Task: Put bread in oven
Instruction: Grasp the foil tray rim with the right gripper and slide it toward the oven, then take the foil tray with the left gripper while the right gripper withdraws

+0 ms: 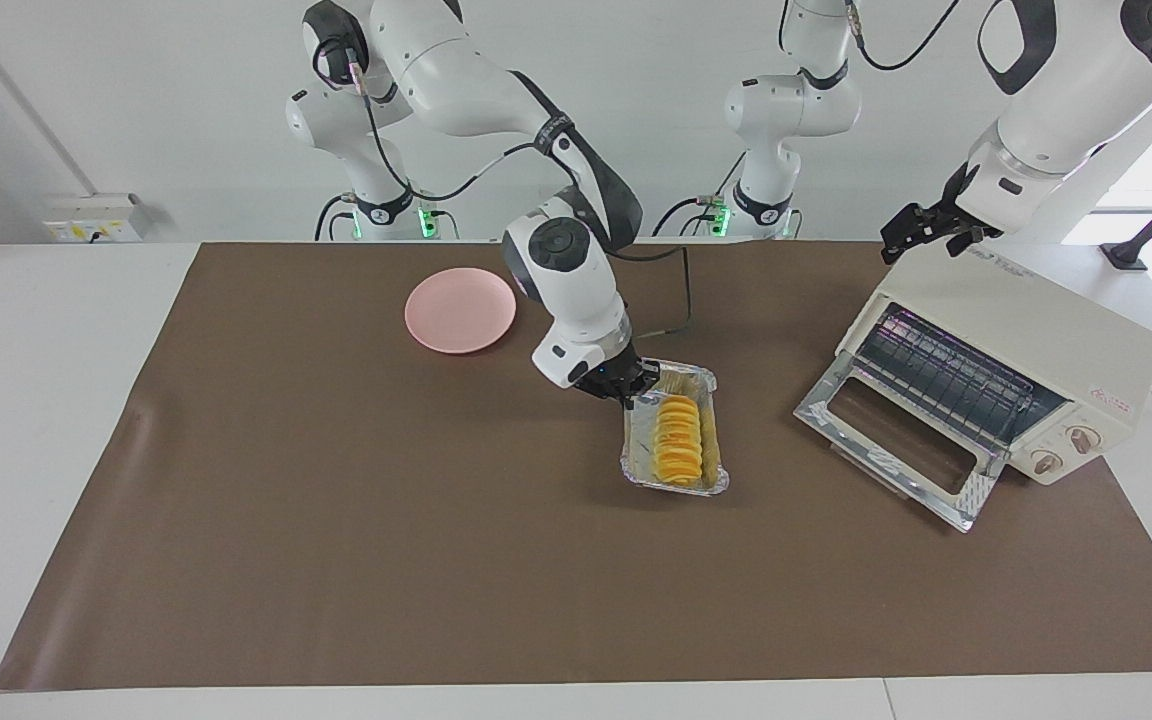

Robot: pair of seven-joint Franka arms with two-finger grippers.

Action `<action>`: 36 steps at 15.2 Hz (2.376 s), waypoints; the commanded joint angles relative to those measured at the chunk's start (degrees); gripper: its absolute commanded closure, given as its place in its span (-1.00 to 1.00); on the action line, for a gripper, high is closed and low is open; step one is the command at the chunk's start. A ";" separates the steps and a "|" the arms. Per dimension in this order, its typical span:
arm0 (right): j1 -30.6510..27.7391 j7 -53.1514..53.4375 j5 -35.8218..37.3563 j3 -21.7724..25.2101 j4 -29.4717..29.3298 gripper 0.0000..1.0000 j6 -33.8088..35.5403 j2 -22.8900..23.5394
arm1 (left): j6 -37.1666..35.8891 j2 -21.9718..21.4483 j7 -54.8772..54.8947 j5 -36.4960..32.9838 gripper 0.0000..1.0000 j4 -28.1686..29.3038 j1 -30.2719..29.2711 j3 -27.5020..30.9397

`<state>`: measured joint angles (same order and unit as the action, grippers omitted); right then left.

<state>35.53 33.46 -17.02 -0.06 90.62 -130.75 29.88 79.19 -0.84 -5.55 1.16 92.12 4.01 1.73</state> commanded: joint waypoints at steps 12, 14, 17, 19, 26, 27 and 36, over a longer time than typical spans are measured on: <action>-0.81 0.64 1.81 0.76 -2.64 -1.00 6.89 -0.34 | 5.33 -1.80 -3.82 -0.63 -1.00 2.11 2.83 -0.76; -2.39 -0.05 2.07 1.03 -3.35 -1.00 10.76 -3.49 | 6.94 -0.75 -4.12 -0.46 -1.00 1.76 4.24 -0.85; -5.99 -5.39 5.92 0.94 -2.65 -1.00 16.29 -9.64 | 10.18 3.12 -4.11 -0.11 -1.00 0.52 9.50 -1.03; -8.98 -10.58 9.09 1.03 -2.29 -1.00 20.07 -13.16 | 13.26 6.79 -4.81 0.85 -1.00 -0.61 12.05 -1.03; -22.51 -30.71 10.69 1.03 4.98 -1.00 34.93 -27.39 | 30.65 18.05 -13.34 1.12 -1.00 0.26 22.86 -0.85; -24.18 -31.95 10.77 1.03 7.18 -1.00 35.38 -29.59 | 33.02 19.03 -13.34 0.95 -1.00 0.52 24.19 -0.85; -30.52 -37.85 14.63 1.03 11.42 -1.00 38.11 -34.45 | 33.83 23.34 -18.70 -6.17 -1.00 0.34 30.88 -0.50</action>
<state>6.25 -3.38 -4.47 1.78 101.27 -91.68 -3.98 114.00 22.67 -23.82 -4.06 92.29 35.18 0.30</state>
